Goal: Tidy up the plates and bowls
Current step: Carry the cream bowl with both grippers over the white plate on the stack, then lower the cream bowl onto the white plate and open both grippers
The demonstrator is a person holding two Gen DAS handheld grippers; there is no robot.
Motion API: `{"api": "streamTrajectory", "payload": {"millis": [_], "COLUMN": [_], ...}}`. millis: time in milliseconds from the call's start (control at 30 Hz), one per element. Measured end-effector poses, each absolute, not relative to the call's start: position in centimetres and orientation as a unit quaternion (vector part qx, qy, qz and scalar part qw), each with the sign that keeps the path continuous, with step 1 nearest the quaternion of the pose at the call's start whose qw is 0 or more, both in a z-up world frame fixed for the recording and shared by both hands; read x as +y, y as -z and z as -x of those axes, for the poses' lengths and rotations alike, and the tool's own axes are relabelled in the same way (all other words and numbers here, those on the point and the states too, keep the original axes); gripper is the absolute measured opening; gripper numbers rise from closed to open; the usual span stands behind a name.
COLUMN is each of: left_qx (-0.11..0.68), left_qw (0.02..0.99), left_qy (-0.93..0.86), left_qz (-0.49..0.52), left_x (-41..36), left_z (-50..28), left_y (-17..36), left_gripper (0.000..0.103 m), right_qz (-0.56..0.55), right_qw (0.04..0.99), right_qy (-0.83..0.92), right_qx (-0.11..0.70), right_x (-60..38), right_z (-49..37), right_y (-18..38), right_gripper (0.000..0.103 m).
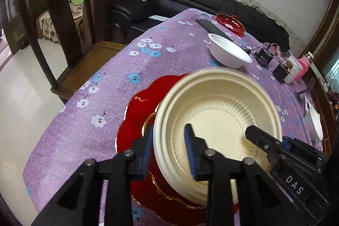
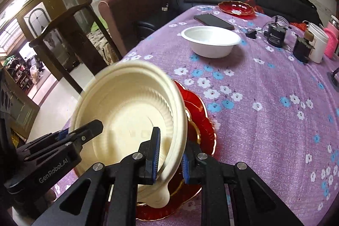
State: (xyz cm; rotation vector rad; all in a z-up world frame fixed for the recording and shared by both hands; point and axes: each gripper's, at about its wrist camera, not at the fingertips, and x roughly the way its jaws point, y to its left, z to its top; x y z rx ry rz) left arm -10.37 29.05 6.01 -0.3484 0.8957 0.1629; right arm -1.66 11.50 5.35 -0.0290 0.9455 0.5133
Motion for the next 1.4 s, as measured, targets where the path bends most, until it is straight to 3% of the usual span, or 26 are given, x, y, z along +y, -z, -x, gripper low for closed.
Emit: {"api": "streamTrajectory", "payload": {"millis": [167, 233, 333, 400, 567, 633, 700, 767, 1400], "left_qx": [0.417, 0.411, 0.396, 0.386, 0.358, 0.348, 0.334, 0.321, 0.346], "left_qw": [0.887, 0.888, 0.892, 0.896, 0.904, 0.909, 0.916, 0.923, 0.93], "left_qy": [-0.078, -0.081, -0.087, -0.089, -0.086, -0.084, -0.082, -0.086, -0.034], "left_qz": [0.182, 0.189, 0.198, 0.2, 0.216, 0.214, 0.207, 0.195, 0.122], "left_x": [29.7, 30.0, 30.4, 30.4, 30.4, 30.1, 29.5, 28.7, 22.0], "left_z": [11.1, 11.4, 12.2, 12.6, 13.7, 14.3, 14.9, 15.1, 14.5], "left_y": [-6.5, -6.7, -7.3, -7.8, -9.0, -9.7, -10.3, -10.8, -12.2], "left_gripper": [0.042, 0.049, 0.053, 0.054, 0.054, 0.061, 0.07, 0.073, 0.074], "right_qz": [0.033, 0.04, 0.046, 0.044, 0.034, 0.018, 0.003, -0.01, -0.048], "right_qw": [0.862, 0.869, 0.881, 0.891, 0.917, 0.928, 0.937, 0.945, 0.95], "right_qy": [-0.23, -0.221, -0.214, -0.211, -0.19, -0.185, -0.18, -0.174, -0.143], "right_qx": [0.45, 0.441, 0.42, 0.4, 0.348, 0.322, 0.299, 0.276, 0.272], "right_x": [12.0, 12.2, 12.2, 12.0, 10.3, 9.1, 8.0, 6.7, -1.5], "right_z": [1.7, 2.0, 2.6, 2.9, 4.2, 5.3, 6.5, 7.5, 9.6], "right_y": [-5.1, -5.2, -5.7, -6.4, -8.6, -9.9, -10.7, -11.1, -11.3], "right_gripper": [0.019, 0.02, 0.034, 0.053, 0.057, 0.057, 0.067, 0.075, 0.076]}}
